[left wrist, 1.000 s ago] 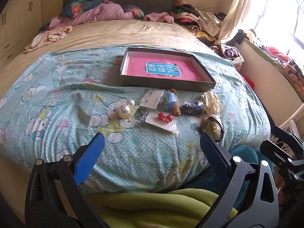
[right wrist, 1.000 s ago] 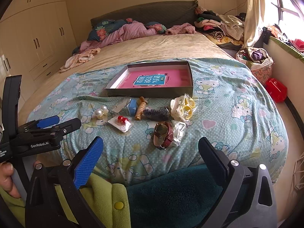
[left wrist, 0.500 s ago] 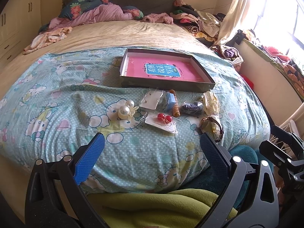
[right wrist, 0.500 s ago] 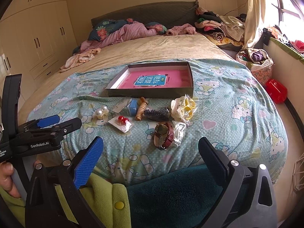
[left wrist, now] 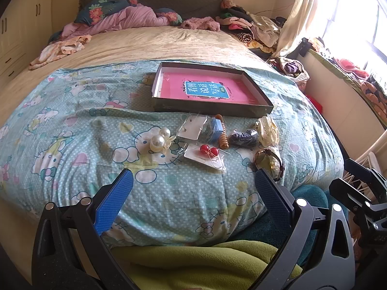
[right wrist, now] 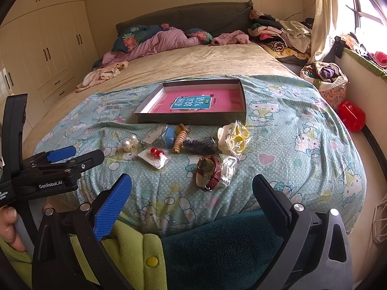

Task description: Organize jewelry

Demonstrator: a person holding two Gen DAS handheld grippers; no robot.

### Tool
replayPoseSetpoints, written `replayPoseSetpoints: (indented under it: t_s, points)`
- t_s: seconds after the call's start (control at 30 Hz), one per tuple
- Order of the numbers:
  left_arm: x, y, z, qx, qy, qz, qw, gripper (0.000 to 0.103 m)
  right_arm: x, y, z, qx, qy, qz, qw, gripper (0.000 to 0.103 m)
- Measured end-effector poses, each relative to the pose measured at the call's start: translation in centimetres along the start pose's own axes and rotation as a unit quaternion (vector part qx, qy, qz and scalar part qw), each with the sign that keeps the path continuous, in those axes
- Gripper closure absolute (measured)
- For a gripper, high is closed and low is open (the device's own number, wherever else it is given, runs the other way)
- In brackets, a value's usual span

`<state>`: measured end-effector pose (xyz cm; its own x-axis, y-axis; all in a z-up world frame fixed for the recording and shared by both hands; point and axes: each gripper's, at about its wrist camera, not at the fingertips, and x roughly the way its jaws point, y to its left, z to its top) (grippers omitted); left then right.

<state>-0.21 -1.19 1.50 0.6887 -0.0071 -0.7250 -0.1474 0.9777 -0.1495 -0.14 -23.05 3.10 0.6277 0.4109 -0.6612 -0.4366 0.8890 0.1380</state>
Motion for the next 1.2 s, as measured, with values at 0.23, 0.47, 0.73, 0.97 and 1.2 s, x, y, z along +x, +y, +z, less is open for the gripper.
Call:
replayPoseSetpoints:
  t_s: [0.23, 0.47, 0.73, 0.97, 1.2]
  points:
    - [0.2, 0.2, 0.2, -0.001, 0.001, 0.004, 1.0, 0.009, 0.2, 0.0, 0.0, 0.0, 0.001, 0.001, 1.0, 0.004]
    - [1.3, 1.5, 0.1, -0.008, 0.009, 0.012, 0.9999, 0.009, 1.5, -0.1, 0.1, -0.006, 0.009, 0.009, 1.0, 0.004]
    - [3.2, 3.6, 0.0, -0.021, 0.019, 0.031, 0.9991, 0.009, 4.1, -1.0, 0.2, 0.003, 0.041, 0.007, 0.999, 0.004]
    - [5.5, 5.1, 0.0, -0.02, 0.029, 0.042, 0.9985, 0.009, 6.8, -2.1, 0.3, -0.006, 0.068, -0.01, 0.998, 0.004]
    - [7.6, 7.1, -0.1, -0.037, 0.044, 0.031, 0.9979, 0.009, 10.1, -2.6, 0.2, -0.001, 0.114, 0.009, 0.993, 0.021]
